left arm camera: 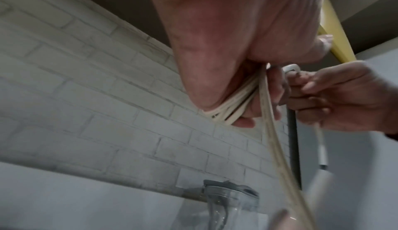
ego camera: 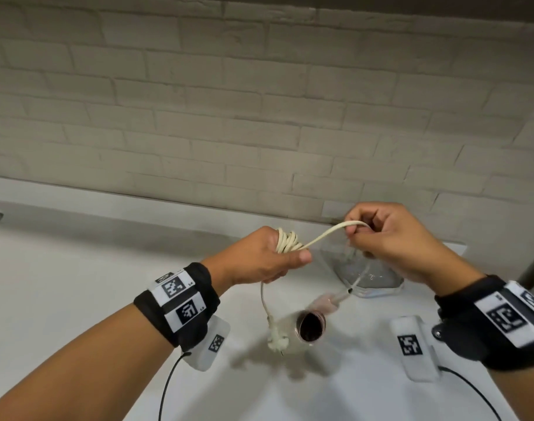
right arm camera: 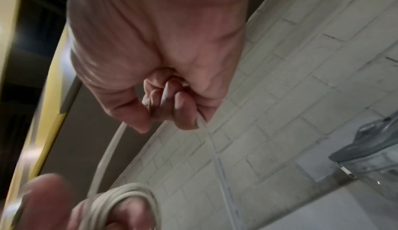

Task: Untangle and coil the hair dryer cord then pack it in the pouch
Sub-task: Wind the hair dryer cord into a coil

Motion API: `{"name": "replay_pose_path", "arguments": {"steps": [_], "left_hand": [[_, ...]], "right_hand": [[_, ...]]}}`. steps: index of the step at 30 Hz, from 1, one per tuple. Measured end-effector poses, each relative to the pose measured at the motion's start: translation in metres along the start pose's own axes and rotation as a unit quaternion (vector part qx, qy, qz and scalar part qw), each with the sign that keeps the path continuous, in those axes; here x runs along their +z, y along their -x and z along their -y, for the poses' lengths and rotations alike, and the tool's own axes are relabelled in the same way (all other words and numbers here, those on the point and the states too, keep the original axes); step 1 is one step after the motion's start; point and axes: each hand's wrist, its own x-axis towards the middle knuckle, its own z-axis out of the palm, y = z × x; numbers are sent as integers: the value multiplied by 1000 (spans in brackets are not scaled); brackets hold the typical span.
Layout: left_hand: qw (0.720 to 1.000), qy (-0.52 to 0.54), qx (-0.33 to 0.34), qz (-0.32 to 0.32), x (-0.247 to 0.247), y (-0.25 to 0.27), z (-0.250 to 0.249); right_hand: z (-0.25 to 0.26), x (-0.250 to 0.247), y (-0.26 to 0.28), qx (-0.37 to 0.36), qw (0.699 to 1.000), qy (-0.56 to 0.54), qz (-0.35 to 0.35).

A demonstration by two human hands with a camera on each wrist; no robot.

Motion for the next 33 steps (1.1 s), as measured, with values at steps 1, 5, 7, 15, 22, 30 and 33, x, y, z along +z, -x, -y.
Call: {"name": "replay_pose_path", "arguments": {"steps": [1,5,7,15,22,30,33], "left_hand": [[1000,21,1,6,2,1,-3],[993,108,22,38,3,8,-17],[982,184,26,46,2,10,-23],[943,327,54,34,4,9,-19],[932,346,69,80,17,10,-19],[868,482,114,-40,6,-8,-29],[832,533,131,-79,4,-19,-22]], "right_hand": [[-1,1,-5,1,999,-28,-17],[-6,6,-30,32,986,-149,-68],[-11,12,-38,45,984,-160,-59],[-28,22,-46,21,996,-73,-52],[-53,15,-58,24,996,51,-76],[-64,40,-31,46,991,122,12],[-65,57,-15,48,985,162,46]]}}
